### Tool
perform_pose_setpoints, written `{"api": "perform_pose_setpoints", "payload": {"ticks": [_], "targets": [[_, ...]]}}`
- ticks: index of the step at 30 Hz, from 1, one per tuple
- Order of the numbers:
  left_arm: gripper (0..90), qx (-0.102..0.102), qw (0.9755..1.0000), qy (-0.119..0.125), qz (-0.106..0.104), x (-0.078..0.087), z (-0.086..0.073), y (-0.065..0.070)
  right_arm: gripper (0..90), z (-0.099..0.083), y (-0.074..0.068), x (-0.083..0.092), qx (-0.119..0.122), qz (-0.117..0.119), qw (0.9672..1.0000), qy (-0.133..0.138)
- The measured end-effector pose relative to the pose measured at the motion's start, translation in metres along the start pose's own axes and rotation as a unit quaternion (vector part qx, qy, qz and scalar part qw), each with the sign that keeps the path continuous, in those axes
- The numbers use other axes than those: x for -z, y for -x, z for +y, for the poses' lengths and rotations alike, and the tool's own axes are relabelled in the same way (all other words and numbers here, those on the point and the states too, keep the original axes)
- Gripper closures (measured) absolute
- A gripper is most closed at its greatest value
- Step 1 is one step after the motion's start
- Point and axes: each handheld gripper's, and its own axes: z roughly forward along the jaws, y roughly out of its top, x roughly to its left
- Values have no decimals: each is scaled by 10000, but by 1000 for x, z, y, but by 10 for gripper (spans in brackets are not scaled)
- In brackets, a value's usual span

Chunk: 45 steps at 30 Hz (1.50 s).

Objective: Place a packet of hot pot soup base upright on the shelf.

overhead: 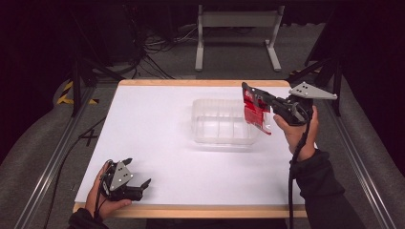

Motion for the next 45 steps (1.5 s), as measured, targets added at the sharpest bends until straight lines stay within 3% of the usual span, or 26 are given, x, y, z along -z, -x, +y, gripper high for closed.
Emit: {"api": "perform_pose_setpoints", "payload": {"ticks": [10,22,33,45], "targets": [[66,11,10000,4,-38,-1,0,1,900,2,2,-13,-97,-207,9997,0],[66,-4,10000,1,-60,-1,0,0,900,14,-14,-29,-24,-209,9998,37],[66,39,10000,15,-73,-1,-1,1,900,24,-33,-47,86,-135,9999,-3],[66,22,10000,16,-87,-1,-1,0,900,26,-59,-71,113,174,9998,-57]]}}
